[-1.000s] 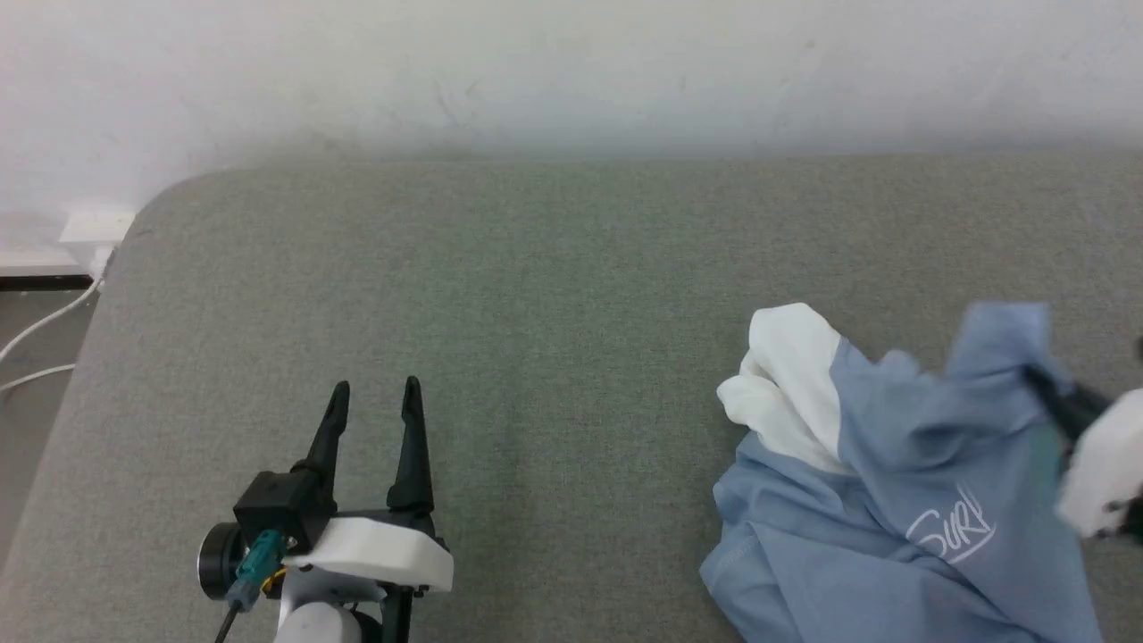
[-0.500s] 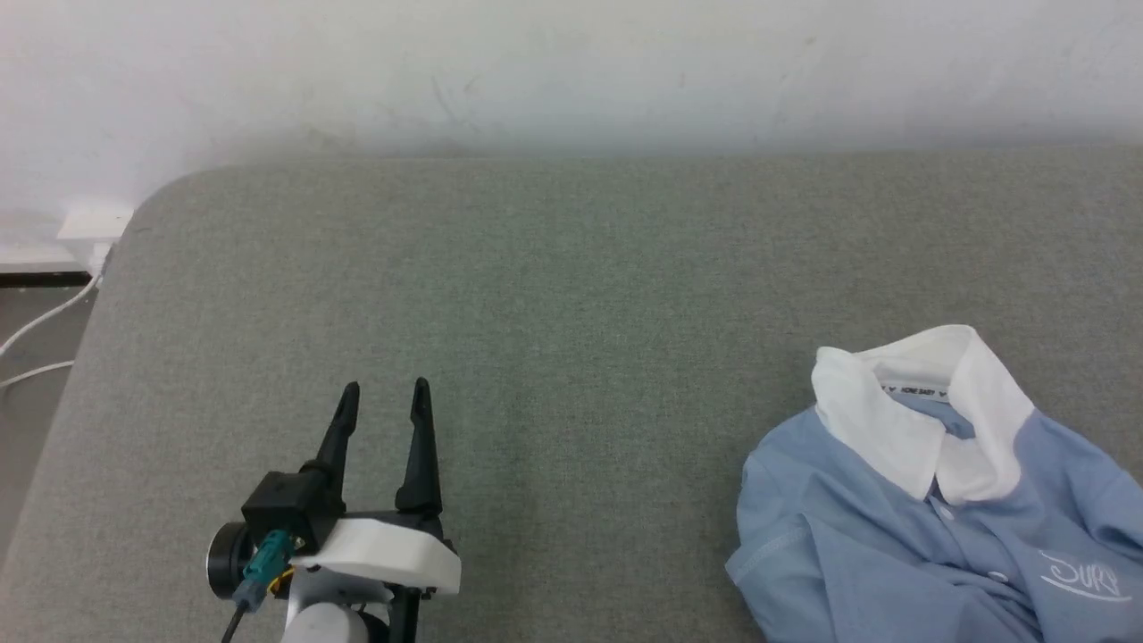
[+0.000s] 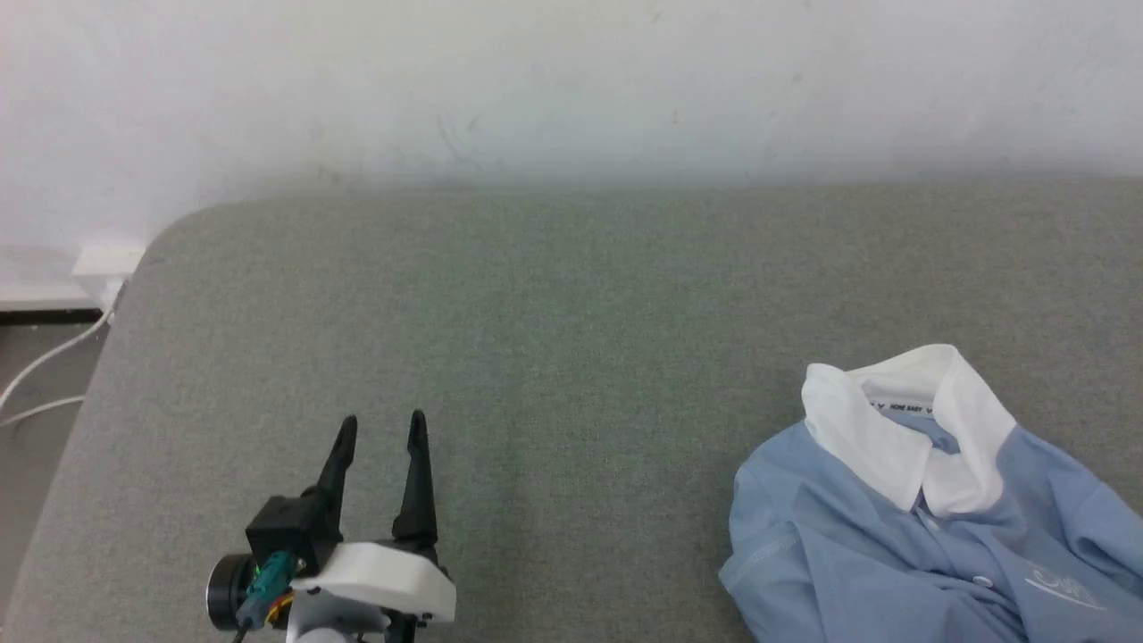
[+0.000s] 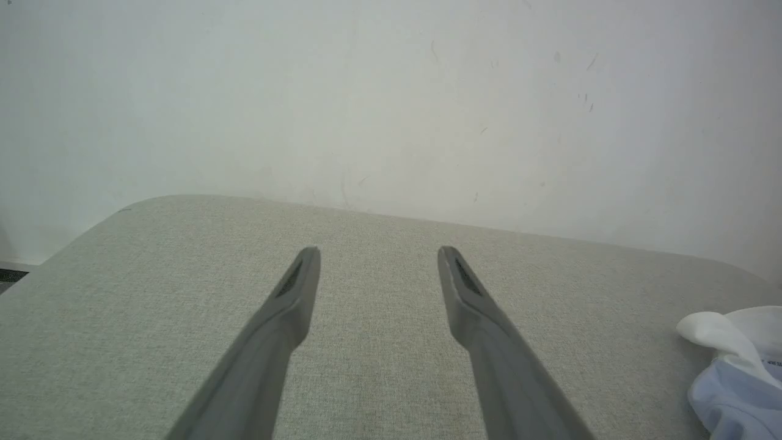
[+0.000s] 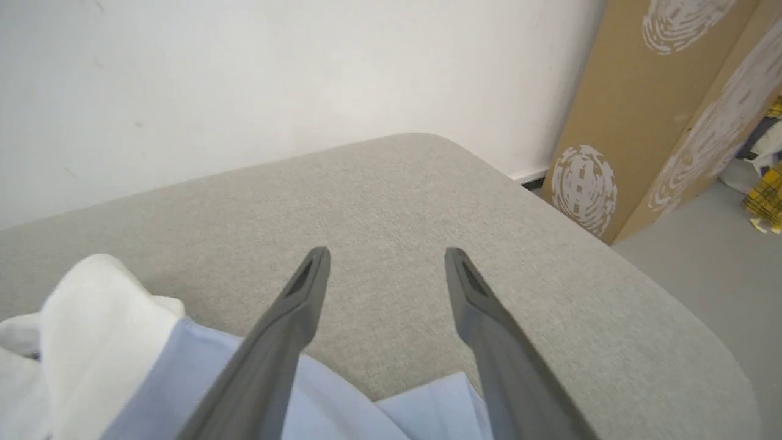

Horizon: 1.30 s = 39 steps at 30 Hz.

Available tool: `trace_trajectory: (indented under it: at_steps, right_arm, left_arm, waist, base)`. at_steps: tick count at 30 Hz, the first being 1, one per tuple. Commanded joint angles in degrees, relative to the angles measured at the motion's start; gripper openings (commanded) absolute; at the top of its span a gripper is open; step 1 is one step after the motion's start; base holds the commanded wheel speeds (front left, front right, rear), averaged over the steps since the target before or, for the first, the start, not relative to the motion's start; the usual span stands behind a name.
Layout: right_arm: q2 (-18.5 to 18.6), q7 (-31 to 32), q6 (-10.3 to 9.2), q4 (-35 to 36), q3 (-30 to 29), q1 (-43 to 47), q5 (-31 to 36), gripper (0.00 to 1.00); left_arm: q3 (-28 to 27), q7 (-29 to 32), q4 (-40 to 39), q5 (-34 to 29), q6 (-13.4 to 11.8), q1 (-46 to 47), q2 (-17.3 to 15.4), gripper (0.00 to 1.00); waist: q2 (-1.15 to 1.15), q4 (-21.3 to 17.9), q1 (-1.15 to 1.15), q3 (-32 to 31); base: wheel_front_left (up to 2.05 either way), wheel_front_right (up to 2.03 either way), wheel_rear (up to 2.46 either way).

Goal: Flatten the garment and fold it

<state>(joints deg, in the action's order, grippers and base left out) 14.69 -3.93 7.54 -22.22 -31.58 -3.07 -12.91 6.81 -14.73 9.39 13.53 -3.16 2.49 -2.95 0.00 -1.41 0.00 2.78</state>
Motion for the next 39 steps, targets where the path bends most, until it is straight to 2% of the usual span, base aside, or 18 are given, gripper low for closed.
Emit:
trace_trajectory:
  at_steps: [1,5,12,18,20,25,30,34,39]
  right_arm:
    - [-0.8,-1.5,-0.05,1.6,1.9,0.4,0.5,1.00]
    - [-3.3,-4.0,-0.05,8.8,9.3,3.1,2.0,1.00]
    - [-6.6,-3.0,-0.05,21.8,22.1,9.6,2.0,1.00]
    - [-8.6,-0.8,-0.05,30.8,27.8,15.5,2.7,1.00]
    - [-9.2,0.0,-0.05,32.8,28.3,16.6,2.5,1.00]
    - [-9.9,1.4,-0.05,36.0,28.3,17.4,2.1,1.00]
    - [-10.1,2.5,-0.05,37.8,27.4,16.4,2.5,1.00]
    - [-10.3,2.9,-0.05,38.6,25.7,15.4,2.7,1.00]
    - [-10.6,2.7,-0.05,39.2,24.7,13.7,2.6,1.00]
  left_arm:
    - [-0.2,-0.3,0.4,-0.2,-0.3,-1.1,-0.2,1.00]
    - [-0.3,-0.2,0.9,0.0,-0.4,-2.0,-0.5,1.00]
    - [-0.1,0.9,0.9,0.1,-1.1,-2.6,-0.9,1.00]
    - [0.9,3.2,0.7,-0.4,-1.9,-2.6,-0.9,1.00]
    - [2.5,4.7,0.8,-1.0,-1.4,-1.8,-0.9,1.00]
    - [10.9,10.3,2.1,-2.3,2.8,2.8,-0.4,1.00]
    - [20.6,15.1,5.0,-0.5,7.1,9.5,0.0,1.00]
    - [28.7,19.0,7.5,4.3,8.1,15.2,0.0,1.00]
    - [36.9,23.8,12.8,10.2,8.0,23.1,0.1,1.00]
  waist:
    - [0.00,-0.2,0.00,-1.4]
    - [0.00,-0.4,0.00,-2.9]
    - [0.00,-0.4,0.00,-4.2]
    - [0.00,-0.4,0.00,-4.7]
    - [0.00,-0.7,0.00,-4.5]
    - [0.00,-1.4,0.00,-3.2]
    - [0.00,-2.5,0.00,-1.8]
    - [0.00,-4.1,0.00,0.4]
    - [0.00,-6.4,0.00,4.4]
  base:
    - [0.00,0.00,0.00]
    - [0.00,0.00,0.00]
    - [0.00,0.00,0.00]
    - [0.00,0.00,0.00]
    - [0.00,0.00,0.00]
    - [0.00,0.00,0.00]
    - [0.00,0.00,0.00]
    - [0.00,0.00,0.00]
    - [0.00,0.00,0.00]
